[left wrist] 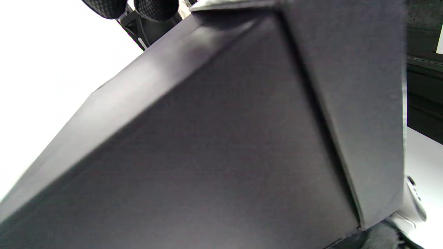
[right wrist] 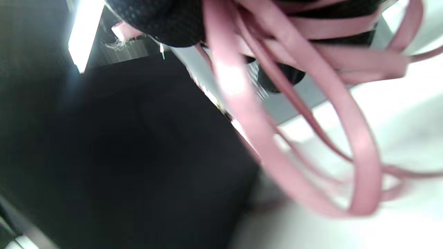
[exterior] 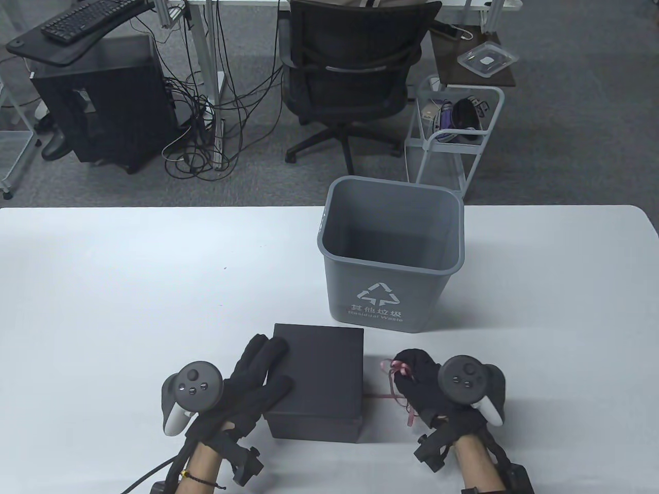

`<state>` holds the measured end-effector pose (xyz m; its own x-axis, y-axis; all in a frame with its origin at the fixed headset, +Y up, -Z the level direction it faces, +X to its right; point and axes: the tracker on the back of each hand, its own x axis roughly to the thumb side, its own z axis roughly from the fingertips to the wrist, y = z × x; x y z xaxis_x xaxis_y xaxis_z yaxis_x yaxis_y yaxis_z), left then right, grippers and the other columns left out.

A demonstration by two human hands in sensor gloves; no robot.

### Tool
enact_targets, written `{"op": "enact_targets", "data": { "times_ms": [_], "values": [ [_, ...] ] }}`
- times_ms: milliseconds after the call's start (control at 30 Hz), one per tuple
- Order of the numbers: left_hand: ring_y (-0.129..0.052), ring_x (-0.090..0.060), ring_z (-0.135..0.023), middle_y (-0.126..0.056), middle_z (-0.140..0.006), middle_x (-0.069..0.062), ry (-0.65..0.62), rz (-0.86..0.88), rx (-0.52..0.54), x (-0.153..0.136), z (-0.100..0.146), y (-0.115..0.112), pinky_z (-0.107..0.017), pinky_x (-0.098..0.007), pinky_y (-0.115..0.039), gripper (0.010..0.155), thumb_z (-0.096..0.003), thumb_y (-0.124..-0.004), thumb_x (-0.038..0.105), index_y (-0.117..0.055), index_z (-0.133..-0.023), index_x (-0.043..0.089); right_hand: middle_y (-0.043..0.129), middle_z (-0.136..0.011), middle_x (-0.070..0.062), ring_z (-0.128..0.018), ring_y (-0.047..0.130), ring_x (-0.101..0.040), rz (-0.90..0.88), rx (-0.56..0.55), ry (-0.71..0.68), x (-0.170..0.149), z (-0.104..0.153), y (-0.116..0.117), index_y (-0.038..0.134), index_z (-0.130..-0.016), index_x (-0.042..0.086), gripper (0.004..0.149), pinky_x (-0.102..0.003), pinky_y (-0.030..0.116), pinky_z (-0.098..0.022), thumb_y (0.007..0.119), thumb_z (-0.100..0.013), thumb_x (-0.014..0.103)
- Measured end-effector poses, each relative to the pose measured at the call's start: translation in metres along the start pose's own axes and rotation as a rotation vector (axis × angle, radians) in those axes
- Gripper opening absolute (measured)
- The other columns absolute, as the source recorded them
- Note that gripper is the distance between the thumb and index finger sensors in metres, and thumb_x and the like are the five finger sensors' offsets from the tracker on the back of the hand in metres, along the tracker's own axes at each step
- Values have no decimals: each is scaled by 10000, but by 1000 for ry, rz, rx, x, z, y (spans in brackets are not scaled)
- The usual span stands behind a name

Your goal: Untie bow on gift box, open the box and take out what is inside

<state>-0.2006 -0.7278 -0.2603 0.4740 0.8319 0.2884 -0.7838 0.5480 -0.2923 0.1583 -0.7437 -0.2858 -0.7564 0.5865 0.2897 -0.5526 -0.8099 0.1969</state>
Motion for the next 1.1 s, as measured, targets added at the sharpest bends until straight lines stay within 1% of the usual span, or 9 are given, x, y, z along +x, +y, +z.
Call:
{"op": "enact_targets", "data": {
  "times_ms": [67,167,233,300,467,633,700,800,1100],
  "values": [
    [-471,-545,-1038,-205,-1193,-274,-1,-2,1,0,0,0,-673,-687,-553,739,-617,-612,576,-320,-1190,212,687,-1005,-168,-866,808,-422,83,118,24,5,-7,20,708,-868,195,357,-555,730,-611,748,-540,329],
    [-472,-545,-1038,-207,-1192,-274,-1,-1,0,0,0,0,-673,-687,-554,738,-618,-611,575,-319,-1190,211,662,-1062,-177,-931,728,-440,410,240,68,13,-15,46,669,-932,238,436,-575,700,-632,791,-523,325],
    [-471,-543,-1039,-205,-1192,-273,-2,-1,-1,0,0,0,-674,-687,-553,739,-618,-610,575,-318,-1190,211,653,-1066,-141,-946,713,-396,544,256,68,20,-15,53,572,-1031,238,629,-553,716,-632,852,-485,373],
    [-471,-544,-1039,-206,-1193,-273,-2,-1,-2,0,0,0,-674,-686,-554,739,-618,-609,577,-316,-1190,212,685,-1044,-134,-891,778,-384,636,245,56,27,-15,58,539,-1055,234,702,-521,761,-605,889,-459,360],
    [-471,-545,-1039,-206,-1193,-273,-1,5,-2,0,0,0,-674,-687,-552,740,-619,-608,574,-311,-1190,210,875,-804,-56,-630,938,-274,681,194,41,28,-13,63,594,-1026,171,649,-401,873,-468,893,-457,256],
    [-469,-544,-1039,-206,-1193,-273,-1,5,0,0,0,0,-674,-687,-552,739,-619,-609,573,-314,-1190,209,863,-803,-65,-603,919,-270,685,205,51,27,-13,63,604,-1017,164,576,-397,857,-453,824,-491,246],
    [-473,-544,-1038,-210,-1192,-274,-1,-1,2,0,0,0,-673,-687,-554,740,-618,-611,574,-319,-1190,207,832,-804,-61,-617,876,-267,715,177,61,28,-13,56,717,-963,226,454,-402,832,-473,770,-513,236],
    [-473,-544,-1038,-210,-1192,-275,-1,4,1,0,0,0,-673,-687,-553,740,-618,-612,573,-319,-1190,207,807,-793,-35,-631,851,-259,624,135,76,24,-12,38,809,-815,316,316,-403,815,-488,710,-526,237],
    [-471,-546,-1037,-214,-1192,-276,0,5,3,0,1,1,-672,-688,-553,739,-618,-611,572,-320,-1190,207,776,-796,-27,-714,794,-308,-129,-51,2,9,2,-21,742,-838,271,315,-456,751,-570,632,-544,245]
  ]
}}
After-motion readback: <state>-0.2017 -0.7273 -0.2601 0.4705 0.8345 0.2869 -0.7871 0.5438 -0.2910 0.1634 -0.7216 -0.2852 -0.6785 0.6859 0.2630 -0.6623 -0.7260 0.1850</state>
